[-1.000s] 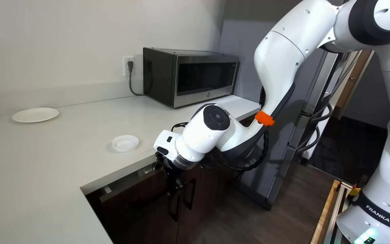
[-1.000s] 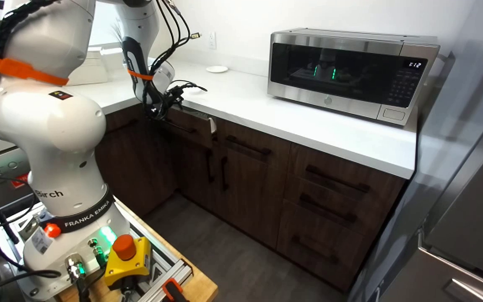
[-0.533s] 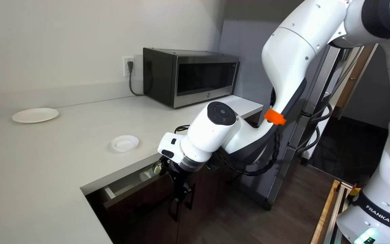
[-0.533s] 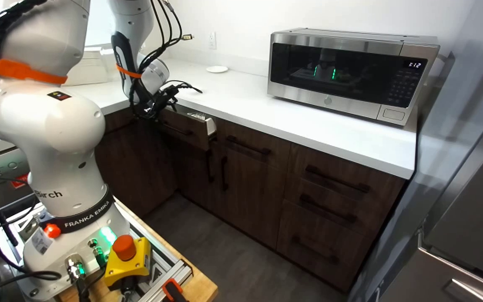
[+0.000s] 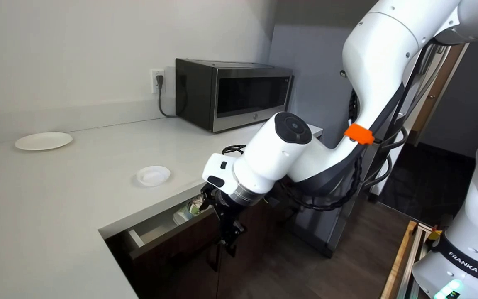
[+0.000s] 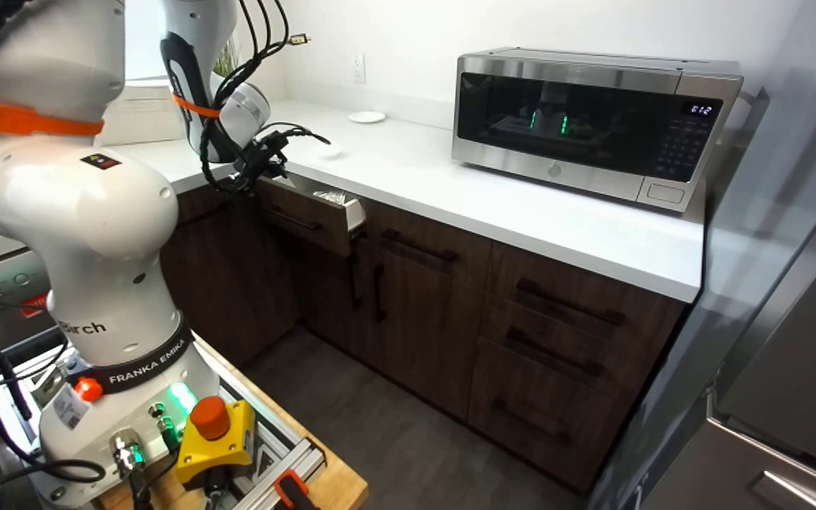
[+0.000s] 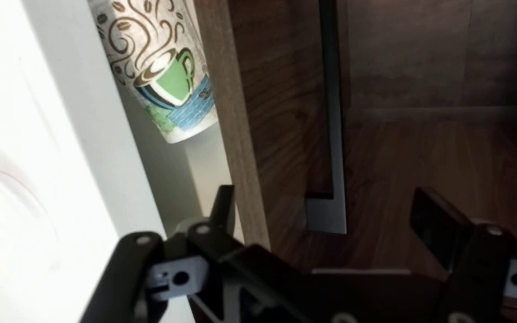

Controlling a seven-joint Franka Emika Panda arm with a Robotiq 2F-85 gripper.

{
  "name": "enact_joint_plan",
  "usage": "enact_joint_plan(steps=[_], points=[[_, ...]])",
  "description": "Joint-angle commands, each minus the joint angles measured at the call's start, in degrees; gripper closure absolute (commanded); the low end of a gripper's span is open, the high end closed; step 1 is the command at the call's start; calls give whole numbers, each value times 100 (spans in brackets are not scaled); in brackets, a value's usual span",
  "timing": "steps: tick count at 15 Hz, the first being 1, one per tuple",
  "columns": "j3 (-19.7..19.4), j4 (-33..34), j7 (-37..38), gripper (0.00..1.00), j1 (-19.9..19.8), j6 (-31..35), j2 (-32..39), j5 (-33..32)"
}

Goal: Open the drawer on the far left

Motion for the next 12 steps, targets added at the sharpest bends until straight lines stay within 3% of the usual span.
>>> enact_joint_plan(steps=[1, 7, 12], points=[[-88, 173, 8, 0, -7, -121, 255, 46], [-309, 687, -5, 0, 2, -52, 842, 21], [-126, 630, -484, 0, -109, -173, 1077, 519]])
